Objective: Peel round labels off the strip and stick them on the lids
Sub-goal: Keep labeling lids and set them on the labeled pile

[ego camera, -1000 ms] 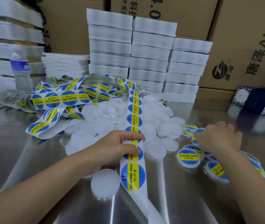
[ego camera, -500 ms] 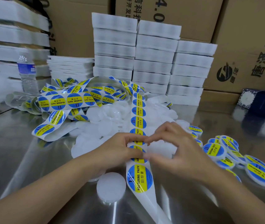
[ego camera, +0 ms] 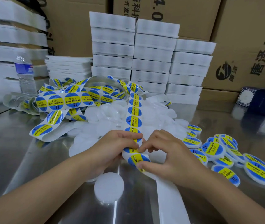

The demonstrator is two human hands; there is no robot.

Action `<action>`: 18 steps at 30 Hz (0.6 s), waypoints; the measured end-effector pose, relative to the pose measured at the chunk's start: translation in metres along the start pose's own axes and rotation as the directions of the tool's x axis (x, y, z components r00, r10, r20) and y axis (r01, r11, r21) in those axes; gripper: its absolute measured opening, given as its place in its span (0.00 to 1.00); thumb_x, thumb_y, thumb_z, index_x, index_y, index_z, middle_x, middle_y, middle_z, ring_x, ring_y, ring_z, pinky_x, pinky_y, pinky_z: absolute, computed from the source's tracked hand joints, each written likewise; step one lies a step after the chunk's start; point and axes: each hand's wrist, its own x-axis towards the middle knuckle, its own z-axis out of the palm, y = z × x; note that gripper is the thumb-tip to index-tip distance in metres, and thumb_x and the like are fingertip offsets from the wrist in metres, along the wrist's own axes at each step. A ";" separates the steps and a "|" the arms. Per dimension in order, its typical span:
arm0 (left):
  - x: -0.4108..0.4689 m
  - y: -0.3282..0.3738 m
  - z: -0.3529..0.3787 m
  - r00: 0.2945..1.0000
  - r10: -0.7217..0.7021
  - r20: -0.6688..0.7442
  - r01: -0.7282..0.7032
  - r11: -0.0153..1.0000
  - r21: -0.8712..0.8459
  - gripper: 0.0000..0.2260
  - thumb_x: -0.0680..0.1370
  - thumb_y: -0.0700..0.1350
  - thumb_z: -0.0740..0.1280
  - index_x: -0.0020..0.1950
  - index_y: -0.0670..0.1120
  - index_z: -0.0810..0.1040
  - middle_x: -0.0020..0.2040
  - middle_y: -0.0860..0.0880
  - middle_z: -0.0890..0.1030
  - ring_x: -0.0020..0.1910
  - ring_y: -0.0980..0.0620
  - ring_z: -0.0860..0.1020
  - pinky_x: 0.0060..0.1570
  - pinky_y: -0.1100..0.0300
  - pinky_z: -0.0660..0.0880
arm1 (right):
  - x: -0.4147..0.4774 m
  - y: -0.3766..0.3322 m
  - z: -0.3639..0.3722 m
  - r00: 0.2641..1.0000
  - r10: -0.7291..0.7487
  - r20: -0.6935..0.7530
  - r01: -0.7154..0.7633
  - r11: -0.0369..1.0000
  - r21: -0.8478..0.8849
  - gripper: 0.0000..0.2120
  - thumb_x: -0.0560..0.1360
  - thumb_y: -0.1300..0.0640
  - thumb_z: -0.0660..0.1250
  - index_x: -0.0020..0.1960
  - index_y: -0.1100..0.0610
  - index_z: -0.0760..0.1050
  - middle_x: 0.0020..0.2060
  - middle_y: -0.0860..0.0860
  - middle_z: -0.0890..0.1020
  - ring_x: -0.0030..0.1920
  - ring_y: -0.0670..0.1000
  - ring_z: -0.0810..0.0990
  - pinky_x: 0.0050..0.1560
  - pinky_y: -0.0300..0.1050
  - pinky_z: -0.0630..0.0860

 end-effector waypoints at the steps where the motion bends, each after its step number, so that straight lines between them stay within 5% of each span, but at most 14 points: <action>1: 0.000 0.000 0.000 1.000 -0.001 0.000 0.001 1.000 0.007 0.14 0.74 0.33 0.65 0.54 0.46 0.83 0.42 0.48 0.86 0.35 0.53 0.82 0.32 0.64 0.77 | 0.000 -0.001 0.000 1.000 -0.005 -0.012 0.005 1.000 0.012 0.09 0.67 0.48 0.73 0.45 0.51 0.81 0.38 0.44 0.74 0.42 0.43 0.73 0.45 0.34 0.67; 12: 0.000 0.000 0.002 1.000 -0.019 -0.015 0.019 1.000 0.017 0.14 0.74 0.32 0.66 0.57 0.44 0.82 0.49 0.44 0.85 0.44 0.48 0.84 0.40 0.59 0.80 | 0.001 -0.003 0.000 0.997 -0.050 -0.065 0.052 0.998 0.039 0.04 0.67 0.54 0.73 0.42 0.52 0.82 0.37 0.45 0.75 0.41 0.42 0.73 0.44 0.36 0.70; 18: -0.002 0.002 0.004 1.000 -0.017 -0.026 0.016 0.999 -0.034 0.12 0.74 0.32 0.66 0.55 0.44 0.82 0.45 0.48 0.86 0.38 0.51 0.84 0.35 0.62 0.80 | 0.002 -0.006 0.000 0.998 0.023 -0.063 -0.014 0.989 0.146 0.01 0.66 0.54 0.73 0.37 0.48 0.82 0.35 0.44 0.74 0.39 0.43 0.73 0.42 0.31 0.68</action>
